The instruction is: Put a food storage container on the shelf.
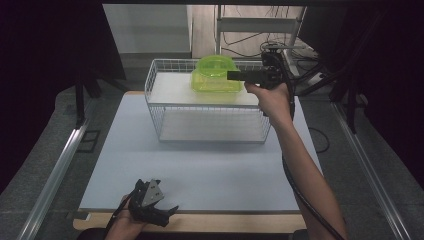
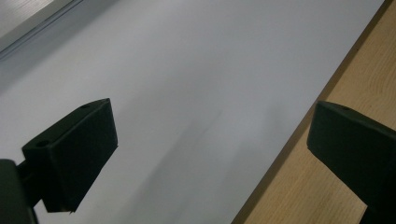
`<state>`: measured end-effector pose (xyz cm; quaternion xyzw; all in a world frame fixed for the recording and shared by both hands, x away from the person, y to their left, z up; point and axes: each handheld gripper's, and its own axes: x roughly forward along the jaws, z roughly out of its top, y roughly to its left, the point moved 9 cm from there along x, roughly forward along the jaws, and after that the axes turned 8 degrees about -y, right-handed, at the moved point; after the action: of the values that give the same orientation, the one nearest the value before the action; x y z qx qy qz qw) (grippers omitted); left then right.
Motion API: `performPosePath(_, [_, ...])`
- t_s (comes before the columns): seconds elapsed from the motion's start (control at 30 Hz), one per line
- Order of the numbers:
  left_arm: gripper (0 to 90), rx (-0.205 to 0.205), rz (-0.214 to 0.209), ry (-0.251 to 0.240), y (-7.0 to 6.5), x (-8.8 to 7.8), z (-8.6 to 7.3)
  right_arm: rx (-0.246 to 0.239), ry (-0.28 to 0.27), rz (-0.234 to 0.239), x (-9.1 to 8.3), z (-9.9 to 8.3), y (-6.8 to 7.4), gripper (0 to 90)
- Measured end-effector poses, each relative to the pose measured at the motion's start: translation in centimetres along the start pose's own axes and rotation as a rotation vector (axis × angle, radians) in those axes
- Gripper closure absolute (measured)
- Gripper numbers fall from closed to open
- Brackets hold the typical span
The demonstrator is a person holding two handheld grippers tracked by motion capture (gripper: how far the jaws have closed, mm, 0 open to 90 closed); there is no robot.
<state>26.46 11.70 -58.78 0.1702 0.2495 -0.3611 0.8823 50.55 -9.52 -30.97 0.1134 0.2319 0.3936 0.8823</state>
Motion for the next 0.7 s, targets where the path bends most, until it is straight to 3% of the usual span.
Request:
performPosePath(0.23, [1.4, -0.023, -0.017, -0.013, -0.1, 0.0, 0.1, -0.034, 0.014, -0.003, -0.7, -1.4, -0.2, 29.9])
performPosePath(0.7, [1.4, -0.024, -0.017, -0.020, 0.0, 0.0, 0.1, -0.090, 0.023, 0.004, -1.8, -4.1, -0.2, 25.5])
